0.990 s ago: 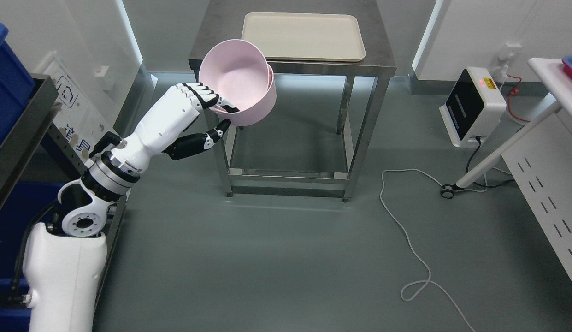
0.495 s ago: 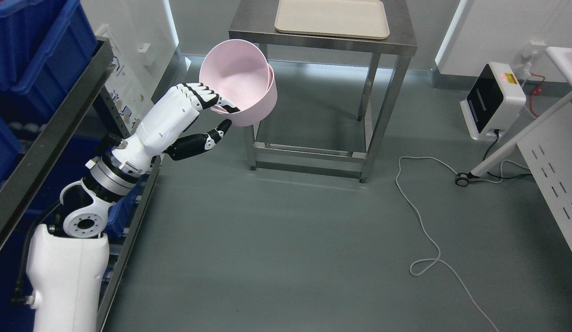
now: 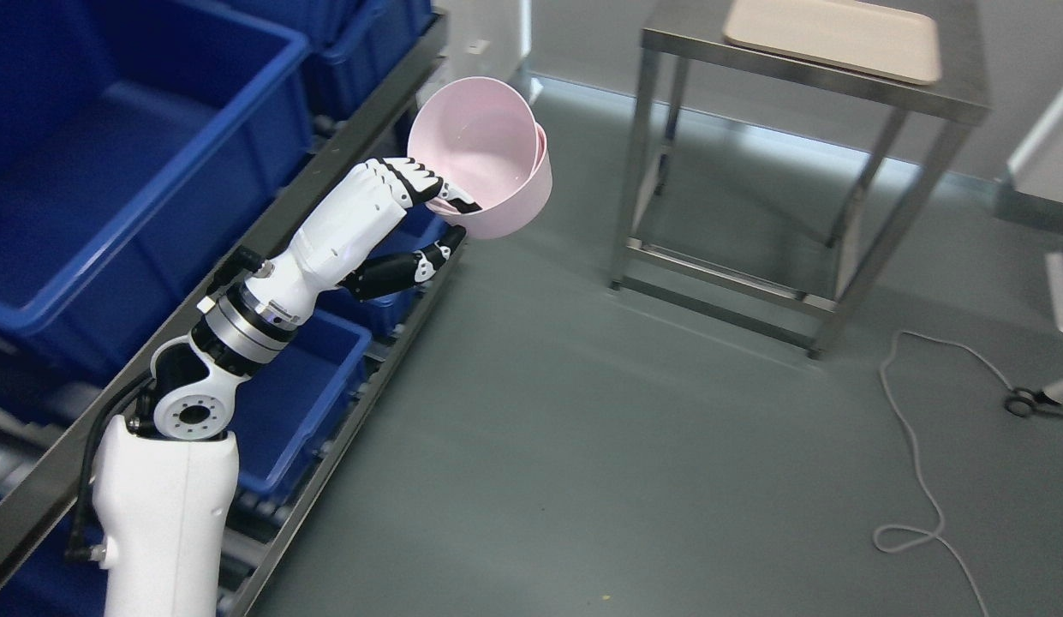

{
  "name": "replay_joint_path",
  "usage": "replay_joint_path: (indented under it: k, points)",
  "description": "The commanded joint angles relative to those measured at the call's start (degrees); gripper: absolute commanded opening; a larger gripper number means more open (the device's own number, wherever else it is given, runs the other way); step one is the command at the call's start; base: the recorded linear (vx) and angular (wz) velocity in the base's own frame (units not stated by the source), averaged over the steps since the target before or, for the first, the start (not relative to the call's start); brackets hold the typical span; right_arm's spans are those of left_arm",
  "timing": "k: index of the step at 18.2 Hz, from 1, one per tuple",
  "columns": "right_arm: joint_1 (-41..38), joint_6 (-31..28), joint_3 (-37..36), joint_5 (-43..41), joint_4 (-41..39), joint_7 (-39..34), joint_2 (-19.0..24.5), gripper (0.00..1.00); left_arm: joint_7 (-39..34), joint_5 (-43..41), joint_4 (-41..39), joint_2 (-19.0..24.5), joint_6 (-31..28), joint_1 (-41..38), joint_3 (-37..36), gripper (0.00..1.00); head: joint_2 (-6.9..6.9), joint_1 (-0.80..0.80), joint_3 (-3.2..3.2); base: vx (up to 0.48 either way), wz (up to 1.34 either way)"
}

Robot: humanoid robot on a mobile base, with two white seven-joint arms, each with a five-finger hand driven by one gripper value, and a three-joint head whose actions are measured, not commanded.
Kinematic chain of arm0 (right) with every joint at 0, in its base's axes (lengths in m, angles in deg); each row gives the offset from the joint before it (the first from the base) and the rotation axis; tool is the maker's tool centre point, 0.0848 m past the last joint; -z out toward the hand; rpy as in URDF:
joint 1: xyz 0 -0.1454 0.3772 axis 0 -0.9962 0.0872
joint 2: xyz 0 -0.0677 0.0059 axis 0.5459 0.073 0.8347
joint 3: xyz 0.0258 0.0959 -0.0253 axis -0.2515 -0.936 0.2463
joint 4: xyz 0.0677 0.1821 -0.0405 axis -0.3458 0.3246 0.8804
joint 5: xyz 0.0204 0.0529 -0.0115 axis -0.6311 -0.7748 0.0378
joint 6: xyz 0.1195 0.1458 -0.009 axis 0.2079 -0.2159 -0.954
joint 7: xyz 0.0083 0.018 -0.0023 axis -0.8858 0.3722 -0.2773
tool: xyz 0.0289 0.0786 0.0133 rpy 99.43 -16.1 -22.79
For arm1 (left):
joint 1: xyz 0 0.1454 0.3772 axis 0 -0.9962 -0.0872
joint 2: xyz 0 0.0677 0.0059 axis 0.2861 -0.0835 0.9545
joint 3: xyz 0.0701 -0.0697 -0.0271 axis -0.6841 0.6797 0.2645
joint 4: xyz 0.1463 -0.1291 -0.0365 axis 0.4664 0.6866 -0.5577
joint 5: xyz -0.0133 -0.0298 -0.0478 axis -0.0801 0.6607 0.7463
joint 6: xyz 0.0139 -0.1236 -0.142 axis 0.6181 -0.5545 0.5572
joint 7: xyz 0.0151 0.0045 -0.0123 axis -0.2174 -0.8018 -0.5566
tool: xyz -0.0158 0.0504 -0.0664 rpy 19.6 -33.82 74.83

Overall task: Stack pink IKEA bowls on left shelf middle
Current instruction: 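Carry the stacked bowls toward the blue bin shelf while turning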

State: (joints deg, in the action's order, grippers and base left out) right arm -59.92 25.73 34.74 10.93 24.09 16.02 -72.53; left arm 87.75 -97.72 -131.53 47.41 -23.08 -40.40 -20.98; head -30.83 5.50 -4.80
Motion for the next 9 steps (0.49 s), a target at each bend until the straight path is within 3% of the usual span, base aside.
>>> replay_joint_path:
  k: [1,5,9]
  points:
    - [0.0,0.0,-0.5,0.4,0.0,0.0,-1.0,1.0,0.2,0.0,-0.1,-2.0,0.0,1.3,-0.1,0.09,0.0,0.0,0.0,-0.214,0.94]
    - [0.0,0.0,-0.5,0.4,0.0,0.0,-1.0,1.0,1.2,-0.1,0.0,-2.0,0.0,5.8,-0.5,0.08,0.0,0.0,0.0,-0.153,0.86]
    - [0.0,0.0,-0.5,0.4,0.0,0.0,-1.0,1.0,1.9,-0.9,0.3,-2.0,0.0,15.9,-5.3,0.08,0.0,0.0,0.0,0.002,0.2]
